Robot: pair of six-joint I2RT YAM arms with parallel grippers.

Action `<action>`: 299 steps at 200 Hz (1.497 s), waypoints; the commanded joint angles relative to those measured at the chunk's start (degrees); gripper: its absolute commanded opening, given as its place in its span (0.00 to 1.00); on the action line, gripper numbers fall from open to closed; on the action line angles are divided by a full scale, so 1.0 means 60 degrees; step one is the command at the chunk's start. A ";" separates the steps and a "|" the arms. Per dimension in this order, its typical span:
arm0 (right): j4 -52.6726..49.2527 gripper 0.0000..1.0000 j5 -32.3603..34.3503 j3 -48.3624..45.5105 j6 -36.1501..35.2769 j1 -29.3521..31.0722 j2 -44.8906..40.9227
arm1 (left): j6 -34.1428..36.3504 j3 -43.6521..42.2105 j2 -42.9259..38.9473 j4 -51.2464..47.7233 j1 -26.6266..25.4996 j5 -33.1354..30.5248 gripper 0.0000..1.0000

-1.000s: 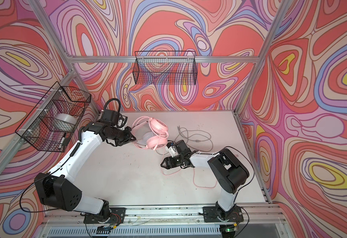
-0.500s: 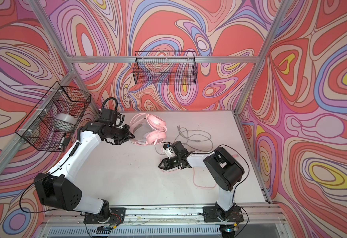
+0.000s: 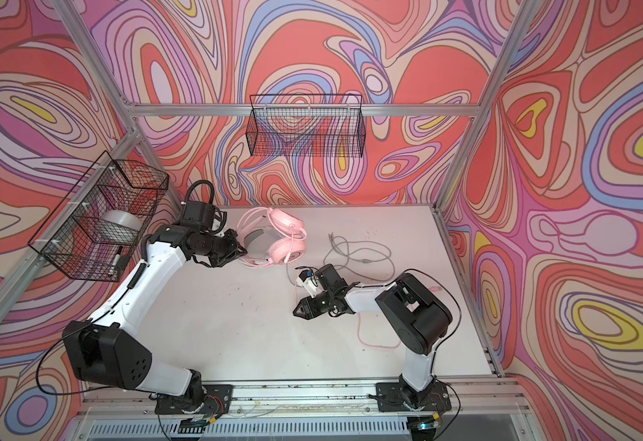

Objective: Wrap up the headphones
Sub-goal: 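Grasp the pink cable with the right gripper near the table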

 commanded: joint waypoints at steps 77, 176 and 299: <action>-0.1498 0.39 0.0588 -0.0708 -0.0573 0.0099 -0.0324 | -0.0905 0.0259 -0.0111 0.0580 0.0568 0.0041 0.00; -0.3519 0.36 0.3055 0.0256 -0.0872 0.0647 -0.0206 | -0.0959 0.0286 -0.0069 0.0748 0.0807 0.0013 0.00; -0.3674 0.09 0.4448 0.0604 -0.0862 0.2030 -0.0505 | -0.1132 0.0101 -0.0051 0.0721 0.0869 -0.0157 0.00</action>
